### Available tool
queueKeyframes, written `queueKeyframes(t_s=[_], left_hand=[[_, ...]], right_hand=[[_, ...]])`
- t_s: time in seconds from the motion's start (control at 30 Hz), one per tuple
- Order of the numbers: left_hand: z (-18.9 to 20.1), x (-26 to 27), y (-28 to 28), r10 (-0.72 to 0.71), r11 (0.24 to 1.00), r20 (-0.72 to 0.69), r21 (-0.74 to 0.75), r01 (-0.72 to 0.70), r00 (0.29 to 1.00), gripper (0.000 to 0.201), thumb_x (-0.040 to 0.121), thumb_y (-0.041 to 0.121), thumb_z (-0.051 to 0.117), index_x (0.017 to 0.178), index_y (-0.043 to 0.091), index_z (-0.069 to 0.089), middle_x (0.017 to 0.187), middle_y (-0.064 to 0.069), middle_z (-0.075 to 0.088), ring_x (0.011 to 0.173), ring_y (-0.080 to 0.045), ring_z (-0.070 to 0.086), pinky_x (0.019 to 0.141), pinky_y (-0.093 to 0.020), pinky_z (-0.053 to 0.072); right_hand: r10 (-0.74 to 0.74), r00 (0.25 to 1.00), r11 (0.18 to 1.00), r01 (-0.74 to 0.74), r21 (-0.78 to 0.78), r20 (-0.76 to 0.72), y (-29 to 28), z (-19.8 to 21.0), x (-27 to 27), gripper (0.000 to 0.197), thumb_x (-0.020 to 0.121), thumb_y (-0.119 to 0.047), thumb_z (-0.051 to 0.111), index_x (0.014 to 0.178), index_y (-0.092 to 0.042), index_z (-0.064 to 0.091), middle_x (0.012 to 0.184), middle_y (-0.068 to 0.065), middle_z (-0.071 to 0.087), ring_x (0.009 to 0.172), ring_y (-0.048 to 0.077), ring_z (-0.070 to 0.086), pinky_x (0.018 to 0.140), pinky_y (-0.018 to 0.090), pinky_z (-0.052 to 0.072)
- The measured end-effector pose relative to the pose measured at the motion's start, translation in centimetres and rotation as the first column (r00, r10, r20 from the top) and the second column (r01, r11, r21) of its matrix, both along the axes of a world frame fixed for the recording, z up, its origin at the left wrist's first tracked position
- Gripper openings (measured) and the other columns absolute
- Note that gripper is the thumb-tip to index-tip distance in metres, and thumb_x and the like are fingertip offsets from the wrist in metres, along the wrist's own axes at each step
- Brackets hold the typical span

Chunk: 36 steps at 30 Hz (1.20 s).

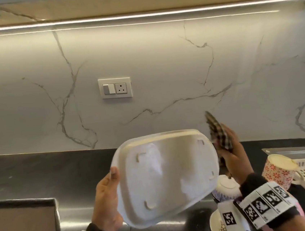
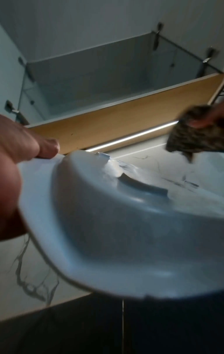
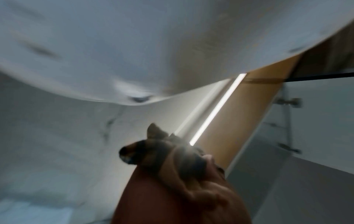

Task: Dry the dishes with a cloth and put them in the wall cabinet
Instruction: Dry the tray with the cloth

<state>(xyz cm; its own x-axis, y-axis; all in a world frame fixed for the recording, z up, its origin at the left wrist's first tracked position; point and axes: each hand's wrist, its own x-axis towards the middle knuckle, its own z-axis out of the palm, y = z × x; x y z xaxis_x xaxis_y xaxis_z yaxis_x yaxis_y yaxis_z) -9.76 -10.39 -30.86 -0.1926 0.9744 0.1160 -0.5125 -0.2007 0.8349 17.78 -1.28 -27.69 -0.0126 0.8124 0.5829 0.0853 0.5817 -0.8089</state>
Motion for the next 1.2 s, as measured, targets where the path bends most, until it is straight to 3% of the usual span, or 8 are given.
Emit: queueKeyframes(t_s=[0.07, 0.2, 0.37, 0.5, 0.87, 1.0, 1.07, 1.2], left_hand=[[0.6, 0.9, 0.0, -0.015, 1.0, -0.063, 0.017, 0.016, 0.998, 0.035, 0.07, 0.049, 0.065, 0.079, 0.017, 0.076, 0.086, -0.016, 0.071, 0.076, -0.032, 0.066, 0.057, -0.038, 0.057], [1.6, 2.1, 0.3, -0.031, 0.996, -0.169, 0.083, 0.046, 0.985, 0.069, 0.037, 0.066, 0.082, 0.079, 0.012, 0.075, 0.08, -0.017, 0.072, 0.067, -0.027, 0.069, 0.057, -0.034, 0.057], [2.0, 2.7, 0.3, -0.011, 0.989, -0.147, 0.142, 0.032, 0.989, 0.066, 0.044, 0.065, 0.08, 0.081, 0.011, 0.075, 0.081, -0.016, 0.071, 0.071, -0.025, 0.068, 0.061, -0.033, 0.057], [2.4, 2.7, 0.3, 0.017, 0.988, -0.189, 0.154, 0.013, 0.982, 0.061, 0.047, 0.067, 0.077, 0.077, 0.014, 0.075, 0.078, -0.013, 0.072, 0.068, -0.022, 0.068, 0.061, -0.03, 0.057], [1.7, 1.8, 0.0, 0.101, 0.981, -0.327, 0.188, -0.04, 0.94, 0.062, 0.046, 0.073, 0.073, 0.07, 0.016, 0.075, 0.068, -0.009, 0.069, 0.058, -0.02, 0.062, 0.052, -0.028, 0.052], [2.0, 0.0, -0.3, 0.223, 0.96, -0.202, 0.216, -0.179, 0.954, 0.036, 0.09, 0.034, 0.056, 0.066, 0.015, 0.075, 0.062, -0.009, 0.068, 0.051, -0.018, 0.061, 0.047, -0.021, 0.05], [2.1, -0.3, -0.4, 0.227, 0.958, -0.213, 0.222, -0.179, 0.95, 0.043, 0.091, 0.016, 0.041, 0.065, 0.016, 0.076, 0.061, -0.006, 0.069, 0.051, -0.015, 0.063, 0.047, -0.021, 0.052], [2.6, -0.9, -0.6, 0.297, 0.942, -0.179, 0.214, -0.258, 0.938, 0.044, 0.089, 0.017, 0.04, 0.063, 0.019, 0.076, 0.06, 0.0, 0.07, 0.051, -0.01, 0.064, 0.048, -0.02, 0.053]], right_hand=[[0.204, 0.95, 0.958, -0.244, 0.152, 0.236, 0.0, 3.3, -2.9, 0.045, 0.086, -0.019, 0.055, 0.126, -0.035, 0.045, 0.137, 0.009, 0.04, 0.124, -0.005, 0.04, 0.108, 0.013, 0.029], [0.309, 0.664, 0.831, -0.537, 0.147, 0.68, 0.4, 7.1, -8.8, 0.051, 0.086, -0.023, 0.057, 0.131, 0.0, 0.045, 0.136, 0.02, 0.04, 0.129, 0.021, 0.036, 0.111, 0.019, 0.024], [0.267, 0.374, 0.874, -0.482, -0.06, 0.888, -1.1, 8.8, -12.0, 0.064, 0.076, -0.05, 0.046, 0.134, -0.023, 0.048, 0.137, 0.004, 0.039, 0.125, 0.023, 0.038, 0.108, 0.035, 0.026], [-0.009, 0.343, 0.926, -0.351, 0.137, 0.939, -1.8, 9.2, -13.3, 0.047, 0.087, -0.043, 0.057, 0.126, -0.018, 0.054, 0.126, 0.004, 0.049, 0.108, 0.024, 0.05, 0.096, 0.035, 0.038], [0.42, 0.406, 0.882, -0.392, -0.261, 0.812, 1.2, 9.9, -10.0, 0.014, 0.091, -0.024, 0.058, 0.097, -0.011, 0.058, 0.089, 0.001, 0.057, 0.085, 0.015, 0.052, 0.081, 0.029, 0.043], [0.377, 0.485, 0.922, -0.278, -0.27, 0.789, 3.9, 9.1, -6.2, 0.008, 0.091, -0.022, 0.057, 0.093, -0.028, 0.052, 0.083, -0.01, 0.056, 0.086, 0.014, 0.053, 0.081, 0.025, 0.038], [0.368, 0.488, 0.928, -0.246, -0.281, 0.791, 4.9, 8.9, -4.9, 0.01, 0.092, -0.02, 0.056, 0.102, -0.022, 0.056, 0.086, -0.007, 0.057, 0.089, 0.015, 0.053, 0.083, 0.026, 0.041], [0.308, 0.547, 0.951, -0.175, -0.254, 0.779, 6.3, 9.2, -2.9, 0.026, 0.093, -0.014, 0.053, 0.119, -0.009, 0.056, 0.092, -0.006, 0.057, 0.093, 0.016, 0.053, 0.087, 0.028, 0.042]])
